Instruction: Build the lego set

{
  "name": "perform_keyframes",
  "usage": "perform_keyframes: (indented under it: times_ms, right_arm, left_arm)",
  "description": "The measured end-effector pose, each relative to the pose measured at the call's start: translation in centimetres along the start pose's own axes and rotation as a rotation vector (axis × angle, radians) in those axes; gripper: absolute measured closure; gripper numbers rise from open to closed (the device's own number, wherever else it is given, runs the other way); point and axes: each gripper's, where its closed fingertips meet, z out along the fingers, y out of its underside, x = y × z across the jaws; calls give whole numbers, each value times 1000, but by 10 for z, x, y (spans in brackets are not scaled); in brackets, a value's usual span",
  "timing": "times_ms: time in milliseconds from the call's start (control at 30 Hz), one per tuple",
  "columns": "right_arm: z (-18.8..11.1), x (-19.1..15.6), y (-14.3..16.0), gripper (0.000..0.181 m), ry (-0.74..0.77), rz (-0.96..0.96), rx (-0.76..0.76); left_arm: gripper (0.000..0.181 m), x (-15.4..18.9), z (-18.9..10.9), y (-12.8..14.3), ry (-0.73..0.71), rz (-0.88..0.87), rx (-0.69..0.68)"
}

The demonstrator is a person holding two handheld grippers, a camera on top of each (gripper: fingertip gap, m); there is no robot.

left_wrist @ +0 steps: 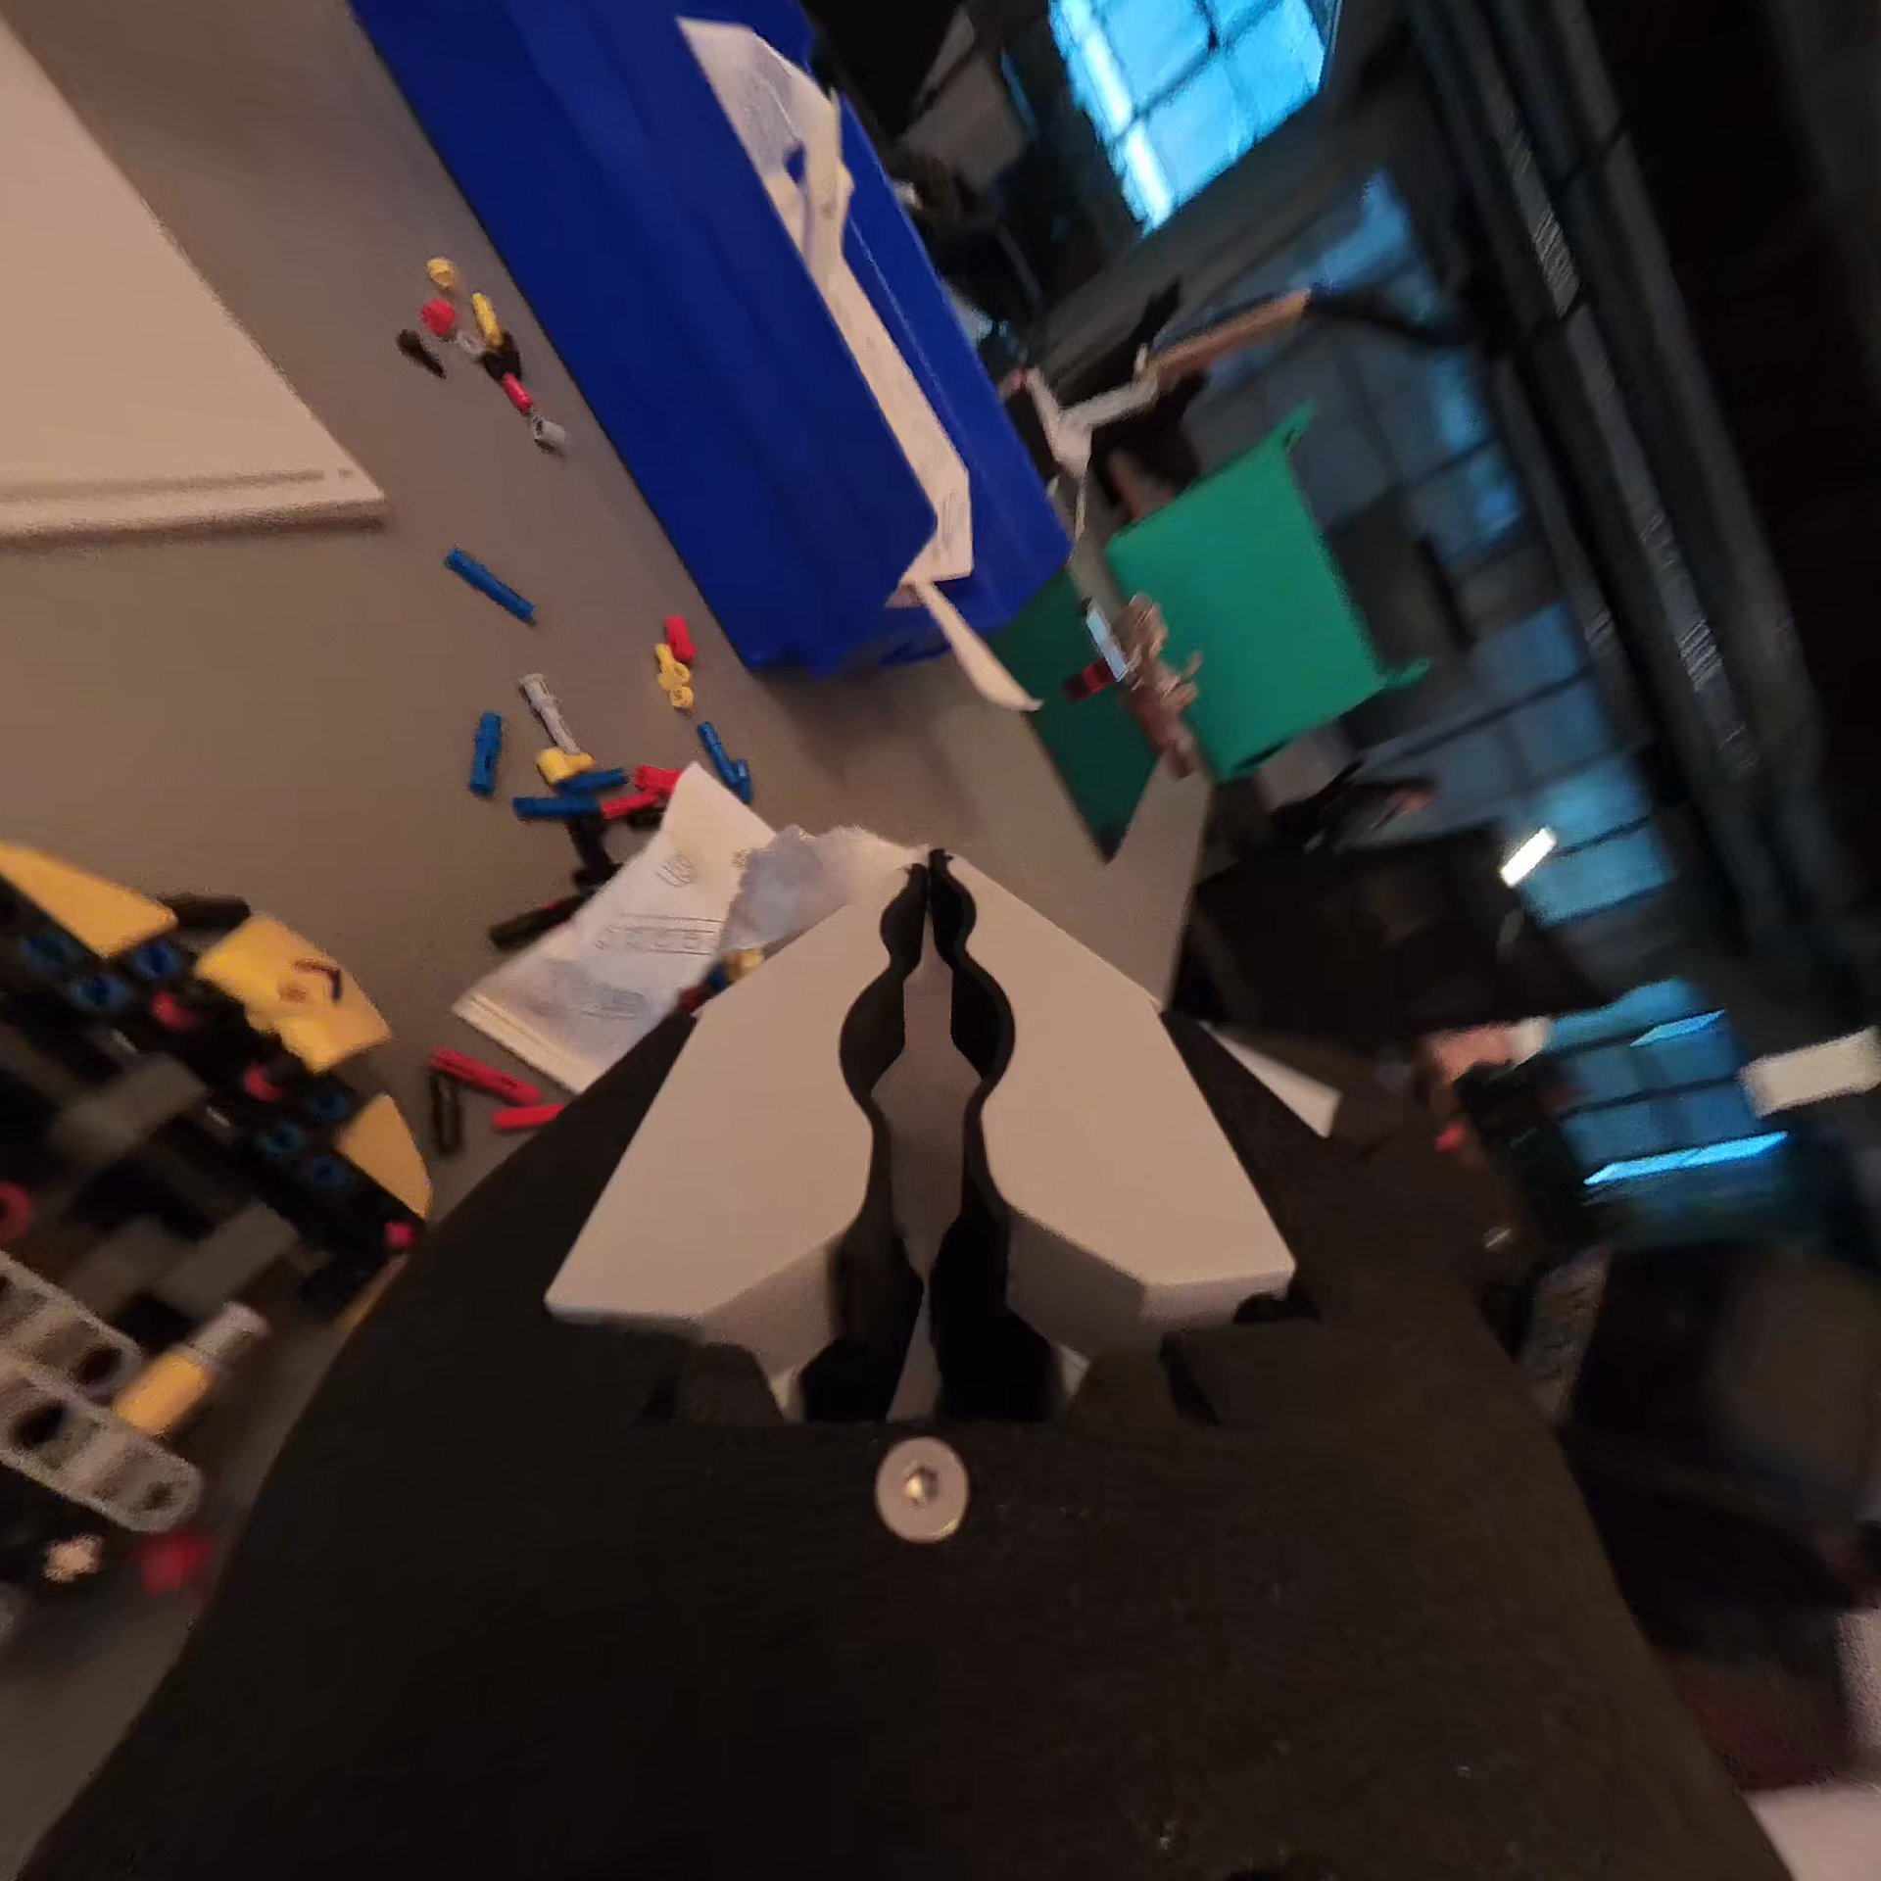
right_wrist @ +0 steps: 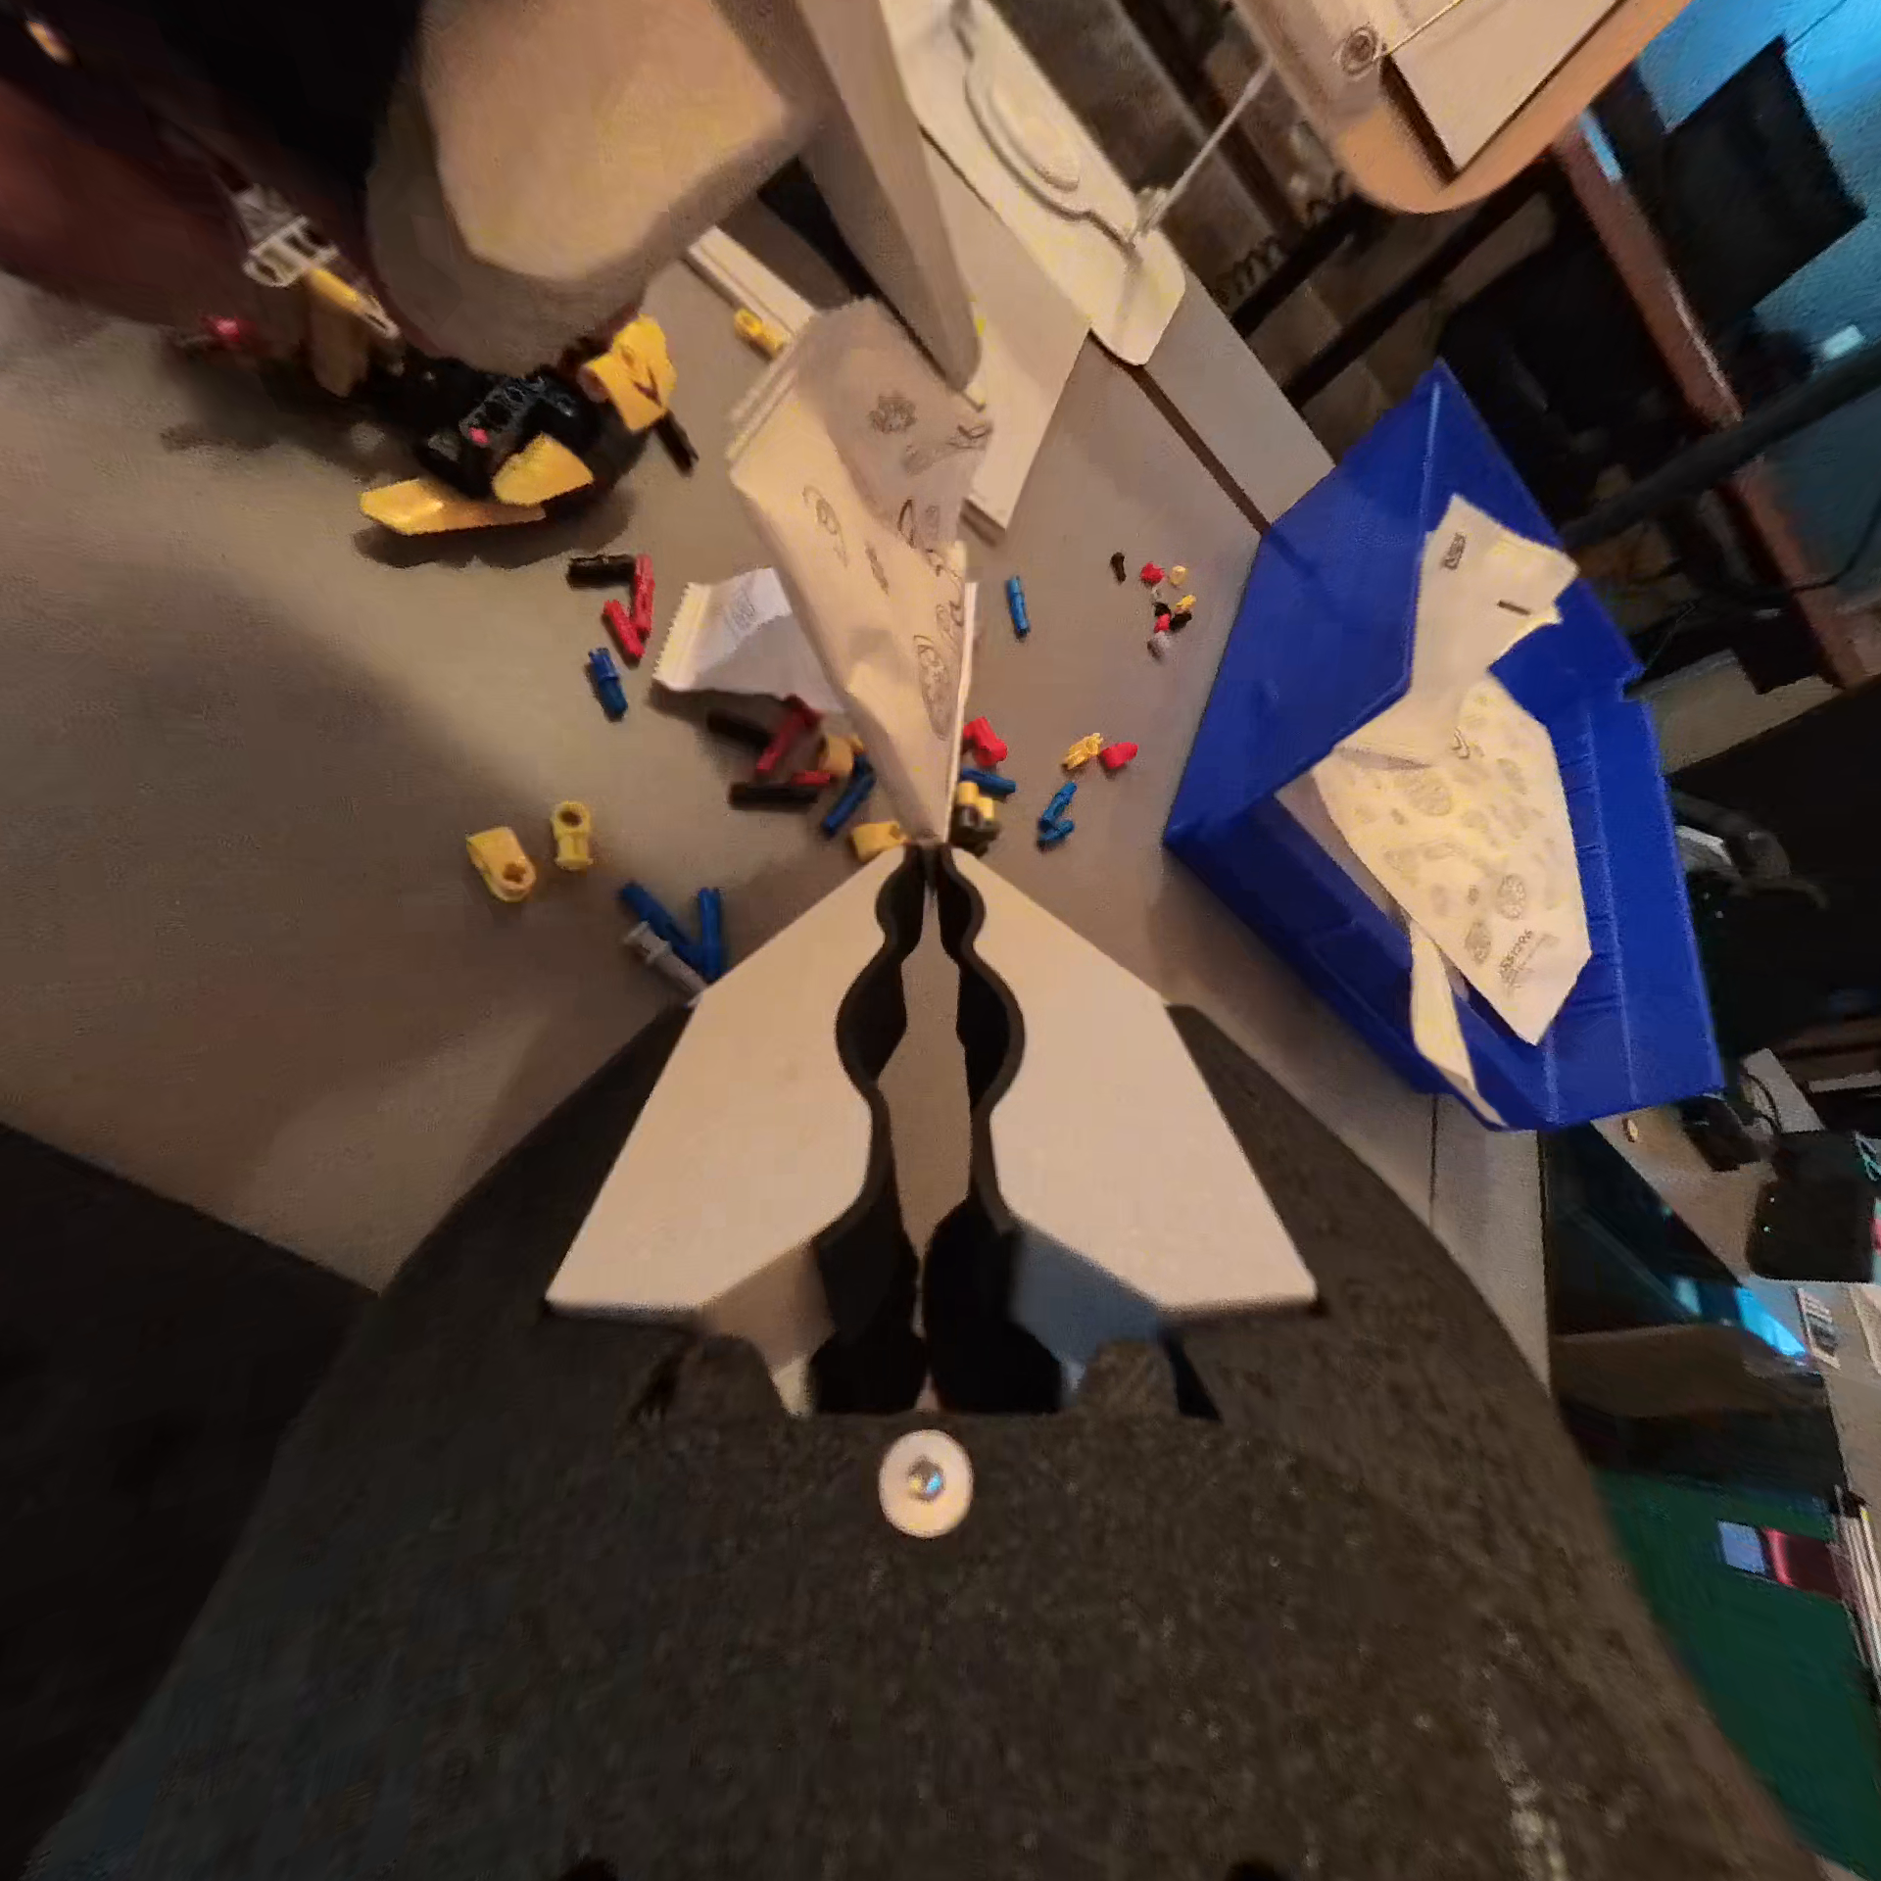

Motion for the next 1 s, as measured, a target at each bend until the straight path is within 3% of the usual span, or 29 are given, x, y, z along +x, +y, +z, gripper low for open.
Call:
perform_keyframes:
  times_ms: [133,200,400,500,633,700,767,867,1000]
  right_arm:
    - [1,25,1,181,-57,2,-39]
    - [4,36,-4,181,-120,-26,-61]
    - [5,70,-31,181,-383,-170,-127]
    - [9,82,-35,181,-511,-269,-234]
    - [8,93,-36,181,-648,-377,-399]
    - [12,100,-31,181,-659,-424,-484]
    - [14,101,-30,181,-681,-461,-507]
    - [17,101,-30,181,-712,-475,-544]
    - [19,102,-30,181,-734,-478,-572]
  left_arm:
    - [171,1,7,-11,-70,344,-47]
    - [155,10,8,-20,-35,474,-68]
    - [148,39,-6,-64,52,870,-95]
    - [147,55,-9,-71,137,1050,-178]
    - [147,73,-6,-91,212,1131,-178]
    - [147,69,0,-116,143,1146,-134]
    - [147,73,2,-130,161,1132,-73]
    - [147,76,5,-99,308,1072,-206]
    - [147,66,8,-55,402,1090,-342]
